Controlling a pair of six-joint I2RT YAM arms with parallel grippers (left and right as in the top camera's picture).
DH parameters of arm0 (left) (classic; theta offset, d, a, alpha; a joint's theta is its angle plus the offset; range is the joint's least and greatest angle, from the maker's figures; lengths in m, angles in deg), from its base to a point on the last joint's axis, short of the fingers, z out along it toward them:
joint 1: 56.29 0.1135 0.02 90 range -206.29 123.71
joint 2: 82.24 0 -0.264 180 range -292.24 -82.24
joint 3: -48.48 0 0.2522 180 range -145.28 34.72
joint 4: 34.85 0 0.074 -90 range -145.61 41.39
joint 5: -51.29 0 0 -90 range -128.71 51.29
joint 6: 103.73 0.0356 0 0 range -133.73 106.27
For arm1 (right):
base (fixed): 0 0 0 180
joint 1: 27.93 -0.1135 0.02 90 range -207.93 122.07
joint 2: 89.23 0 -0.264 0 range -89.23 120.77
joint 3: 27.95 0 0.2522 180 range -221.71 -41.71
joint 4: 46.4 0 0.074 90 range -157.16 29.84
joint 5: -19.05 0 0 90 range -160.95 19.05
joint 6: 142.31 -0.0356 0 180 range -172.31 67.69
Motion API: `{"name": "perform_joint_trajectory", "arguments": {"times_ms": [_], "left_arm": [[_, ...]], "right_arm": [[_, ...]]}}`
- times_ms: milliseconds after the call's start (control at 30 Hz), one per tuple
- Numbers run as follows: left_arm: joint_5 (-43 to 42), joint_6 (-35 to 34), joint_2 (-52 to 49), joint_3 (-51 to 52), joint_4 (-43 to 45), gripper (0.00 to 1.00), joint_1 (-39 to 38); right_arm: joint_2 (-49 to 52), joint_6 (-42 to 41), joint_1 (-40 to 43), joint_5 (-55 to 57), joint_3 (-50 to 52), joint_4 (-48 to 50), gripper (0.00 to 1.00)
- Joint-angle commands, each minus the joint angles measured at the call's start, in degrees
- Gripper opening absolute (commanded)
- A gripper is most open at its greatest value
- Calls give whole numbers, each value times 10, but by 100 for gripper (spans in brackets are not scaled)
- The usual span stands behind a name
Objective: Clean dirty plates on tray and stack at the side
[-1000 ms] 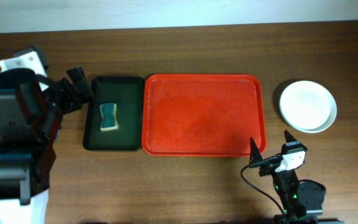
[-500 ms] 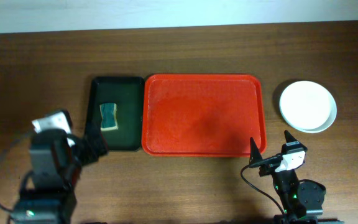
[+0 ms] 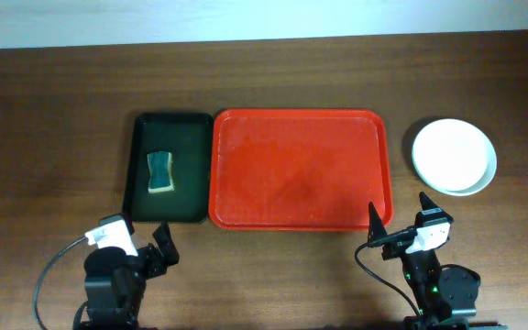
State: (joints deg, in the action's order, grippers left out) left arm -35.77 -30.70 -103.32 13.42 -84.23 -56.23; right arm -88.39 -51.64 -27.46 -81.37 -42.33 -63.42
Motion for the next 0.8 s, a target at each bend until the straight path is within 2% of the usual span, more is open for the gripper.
{"name": "perform_joint_trajectory", "arguments": {"times_ms": [0, 300, 633, 767], "left_arm": [[-39, -4, 17, 25, 83, 100, -2], [-67, -4, 51, 28, 397, 99, -2], [-71, -4, 136, 103, 565, 100, -2], [-70, -3, 150, 123, 580, 100, -2]], "right_arm": [[-6, 4, -3, 5, 3, -4, 99], [-6, 4, -3, 5, 3, -4, 99], [-6, 4, -3, 5, 3, -4, 99], [-6, 4, -3, 5, 3, -4, 99]]}}
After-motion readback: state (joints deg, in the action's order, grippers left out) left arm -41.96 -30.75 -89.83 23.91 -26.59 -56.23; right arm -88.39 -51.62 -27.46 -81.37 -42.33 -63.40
